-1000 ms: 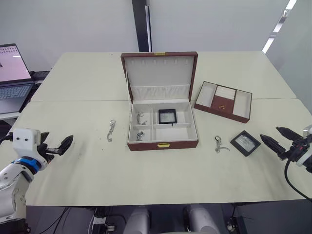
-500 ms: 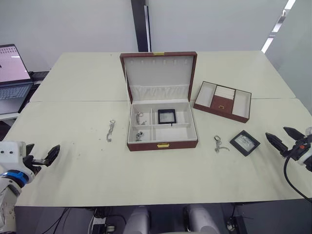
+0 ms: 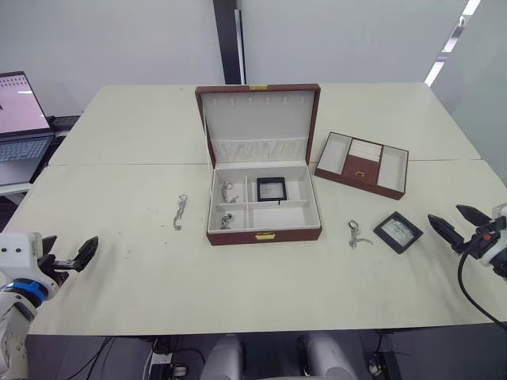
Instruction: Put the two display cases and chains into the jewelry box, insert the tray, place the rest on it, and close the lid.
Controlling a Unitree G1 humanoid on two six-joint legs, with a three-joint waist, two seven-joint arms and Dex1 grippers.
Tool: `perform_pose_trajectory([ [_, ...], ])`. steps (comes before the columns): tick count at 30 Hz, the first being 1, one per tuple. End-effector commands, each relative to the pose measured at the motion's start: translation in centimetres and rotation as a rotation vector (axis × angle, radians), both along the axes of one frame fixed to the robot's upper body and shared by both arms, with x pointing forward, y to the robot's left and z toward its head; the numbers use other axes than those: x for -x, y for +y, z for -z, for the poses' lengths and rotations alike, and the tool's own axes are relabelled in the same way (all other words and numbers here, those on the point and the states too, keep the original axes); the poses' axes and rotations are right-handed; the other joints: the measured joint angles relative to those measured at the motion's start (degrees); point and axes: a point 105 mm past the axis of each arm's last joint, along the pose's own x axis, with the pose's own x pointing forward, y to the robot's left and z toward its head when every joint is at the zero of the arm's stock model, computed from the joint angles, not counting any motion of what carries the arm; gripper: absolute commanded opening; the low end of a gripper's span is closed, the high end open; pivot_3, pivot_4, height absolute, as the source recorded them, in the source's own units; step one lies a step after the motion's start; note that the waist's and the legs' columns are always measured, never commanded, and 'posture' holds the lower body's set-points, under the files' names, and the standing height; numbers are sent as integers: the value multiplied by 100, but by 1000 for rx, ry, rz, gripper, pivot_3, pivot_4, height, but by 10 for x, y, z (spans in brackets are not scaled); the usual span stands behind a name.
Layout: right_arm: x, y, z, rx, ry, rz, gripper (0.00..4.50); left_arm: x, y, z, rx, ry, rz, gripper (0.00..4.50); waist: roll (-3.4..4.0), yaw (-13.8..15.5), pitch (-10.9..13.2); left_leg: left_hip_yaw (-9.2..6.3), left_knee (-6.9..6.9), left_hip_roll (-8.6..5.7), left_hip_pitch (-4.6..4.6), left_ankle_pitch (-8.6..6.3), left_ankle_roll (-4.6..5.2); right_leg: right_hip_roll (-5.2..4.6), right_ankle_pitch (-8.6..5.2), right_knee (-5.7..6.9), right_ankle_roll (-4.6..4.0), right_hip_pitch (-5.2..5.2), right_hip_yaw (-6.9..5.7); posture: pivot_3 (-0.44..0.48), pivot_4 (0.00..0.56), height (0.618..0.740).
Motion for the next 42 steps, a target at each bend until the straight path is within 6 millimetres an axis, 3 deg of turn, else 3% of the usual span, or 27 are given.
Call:
perform_pose_trajectory([
  [1, 1, -2, -13, 22, -45, -2, 4500, -3, -2, -13, -20, -41, 11, 4471, 0, 0, 0, 0, 0, 0, 0, 0, 0, 0, 0, 0, 0, 0, 0, 0, 150, 740],
  [6, 2, 6, -18, 7, -45, -50, 4500, -11, -19, -15, -15, -30, 102, 4471, 0, 0, 0, 1, 0, 0, 0, 0, 0, 0, 0, 0, 0, 0, 0, 0, 150, 740],
  [10, 6, 20, -23, 13, -24, -147, 4500, -25, -52, -28, -24, -42, 262, 4471, 0, 1, 0, -1, 1, -1, -1, 0, 0, 0, 0, 1, 0, 1, 0, 0, 150, 740],
  [16, 12, 45, -35, 36, 32, -301, 4500, -39, -112, -46, -49, -33, 562, 4471, 0, 3, 0, 0, 2, -1, -1, 0, 0, 0, 0, 1, 0, 1, 0, 0, 150, 740],
  [22, 21, 77, -47, 66, 81, -397, 4500, -41, -177, -66, -77, -38, 888, 4471, 1, 6, 1, -2, 2, 0, -3, 0, 0, 2, 0, 1, 0, 1, -1, 0, 150, 740],
  [27, 30, 99, -39, 103, 200, -420, 4500, -35, -229, -82, -82, -53, 1151, 4471, 0, 4, 1, -2, 3, -2, -5, 0, 0, 2, 0, 1, 1, 1, -2, 0, 150, 740],
  [30, 31, 106, -26, 172, 258, -376, 4500, -22, -261, -79, -104, -44, 1333, 4471, 0, 6, 1, -3, 3, -1, -6, 0, 0, 3, 0, 0, 1, 1, -3, 0, 150, 740],
  [42, 23, 103, 6, 250, 310, -211, 4500, -11, -297, -55, -185, -83, 1609, 4471, -1, 5, 2, -1, 4, -2, -6, 0, 0, 6, 0, 0, 1, 0, -1, 0, 150, 740],
])
